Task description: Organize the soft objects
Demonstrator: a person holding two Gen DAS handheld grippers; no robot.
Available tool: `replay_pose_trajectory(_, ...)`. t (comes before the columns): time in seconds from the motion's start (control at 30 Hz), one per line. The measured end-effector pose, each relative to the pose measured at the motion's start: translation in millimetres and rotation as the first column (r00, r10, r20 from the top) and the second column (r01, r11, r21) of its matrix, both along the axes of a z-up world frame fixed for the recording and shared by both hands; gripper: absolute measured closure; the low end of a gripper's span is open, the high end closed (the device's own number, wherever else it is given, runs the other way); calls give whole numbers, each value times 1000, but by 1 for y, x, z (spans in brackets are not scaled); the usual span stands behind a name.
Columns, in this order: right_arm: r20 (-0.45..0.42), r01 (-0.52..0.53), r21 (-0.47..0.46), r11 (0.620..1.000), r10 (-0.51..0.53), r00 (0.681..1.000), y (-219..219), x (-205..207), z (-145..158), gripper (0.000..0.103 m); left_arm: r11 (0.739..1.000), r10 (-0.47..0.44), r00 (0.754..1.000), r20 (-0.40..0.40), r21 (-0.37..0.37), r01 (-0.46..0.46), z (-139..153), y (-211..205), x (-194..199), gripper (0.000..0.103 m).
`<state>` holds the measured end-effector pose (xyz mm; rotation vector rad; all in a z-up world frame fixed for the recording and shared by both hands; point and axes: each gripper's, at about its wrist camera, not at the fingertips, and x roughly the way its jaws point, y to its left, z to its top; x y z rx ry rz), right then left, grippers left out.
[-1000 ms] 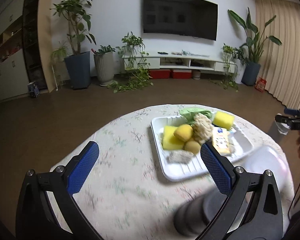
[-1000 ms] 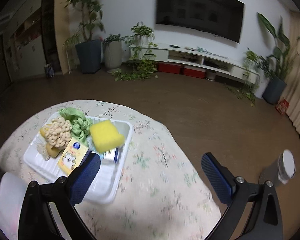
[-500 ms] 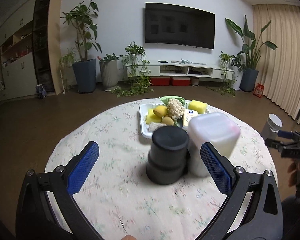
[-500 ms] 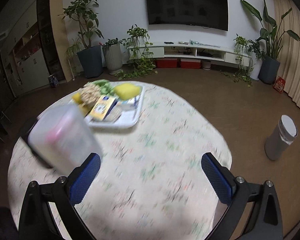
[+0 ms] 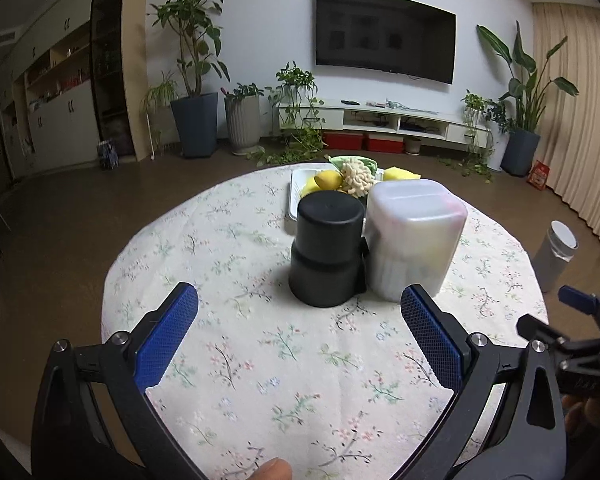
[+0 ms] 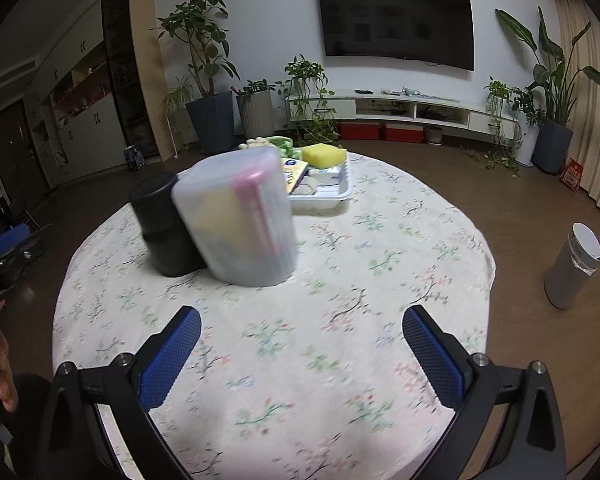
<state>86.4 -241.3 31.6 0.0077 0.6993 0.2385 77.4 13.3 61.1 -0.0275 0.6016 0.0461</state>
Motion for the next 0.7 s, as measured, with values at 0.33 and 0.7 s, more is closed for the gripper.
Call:
replay_pose_trajectory(0.33, 13, -7, -13, 1000, 7, 1000, 16, -9, 1, 0, 997, -54, 999, -9, 50, 54, -6, -25, 0, 0)
replay_pose_trajectory(0.7, 11, -6, -16, 1000, 6, 1000, 19, -9, 0, 0, 999, -52, 998, -26, 3, 52, -11, -26, 8, 0)
